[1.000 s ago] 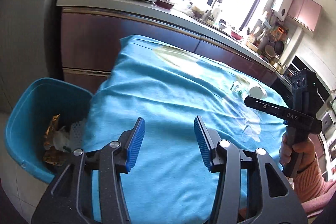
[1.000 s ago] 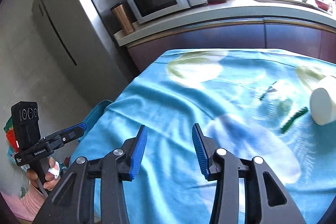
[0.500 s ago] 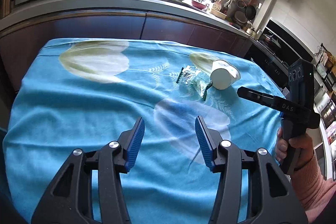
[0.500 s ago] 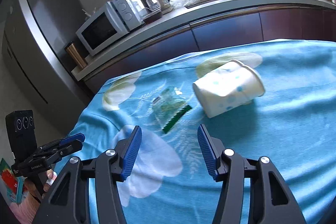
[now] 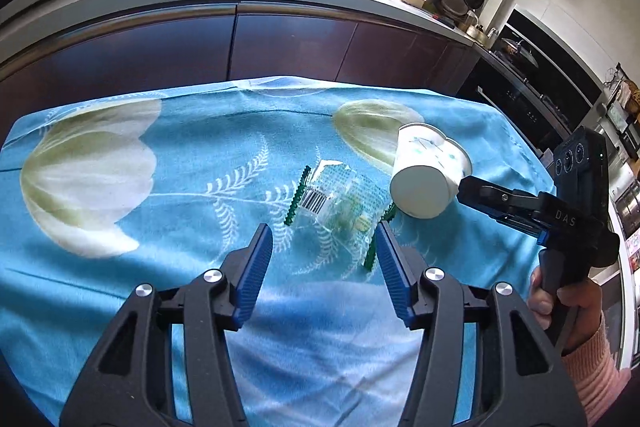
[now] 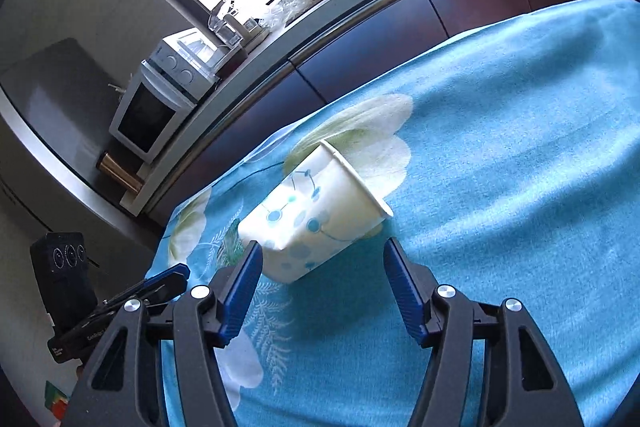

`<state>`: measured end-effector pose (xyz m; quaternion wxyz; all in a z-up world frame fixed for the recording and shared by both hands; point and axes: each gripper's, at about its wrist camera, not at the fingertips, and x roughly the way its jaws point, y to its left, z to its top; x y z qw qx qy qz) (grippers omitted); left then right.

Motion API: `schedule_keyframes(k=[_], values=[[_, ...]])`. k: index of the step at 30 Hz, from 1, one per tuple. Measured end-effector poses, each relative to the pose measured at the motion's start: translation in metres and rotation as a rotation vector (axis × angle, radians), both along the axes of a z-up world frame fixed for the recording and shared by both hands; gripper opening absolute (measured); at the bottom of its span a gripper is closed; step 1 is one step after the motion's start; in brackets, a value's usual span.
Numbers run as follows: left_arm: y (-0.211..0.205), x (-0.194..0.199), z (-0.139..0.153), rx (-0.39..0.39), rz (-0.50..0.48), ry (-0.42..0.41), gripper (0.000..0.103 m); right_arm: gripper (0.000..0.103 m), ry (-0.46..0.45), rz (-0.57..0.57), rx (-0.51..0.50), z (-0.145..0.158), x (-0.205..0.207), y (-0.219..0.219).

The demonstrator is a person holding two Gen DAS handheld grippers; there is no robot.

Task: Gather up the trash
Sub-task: 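Grasp the polka-dot paper cup with the right tool while the left tool grasps the clear plastic bottle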

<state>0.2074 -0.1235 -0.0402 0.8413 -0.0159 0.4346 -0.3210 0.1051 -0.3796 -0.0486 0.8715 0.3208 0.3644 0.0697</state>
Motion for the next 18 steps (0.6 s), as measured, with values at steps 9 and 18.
schedule_keyframes(k=[9, 18], values=[[-0.028, 0.028, -0.022, 0.044, -0.034, 0.054, 0.058, 0.061, -0.009, 0.001, 0.112, -0.008, 0.017, -0.01], [-0.039, 0.027, -0.027, 0.085, -0.079, 0.023, 0.054, 0.048, -0.015, 0.022, 0.164, -0.01, 0.03, -0.011]])
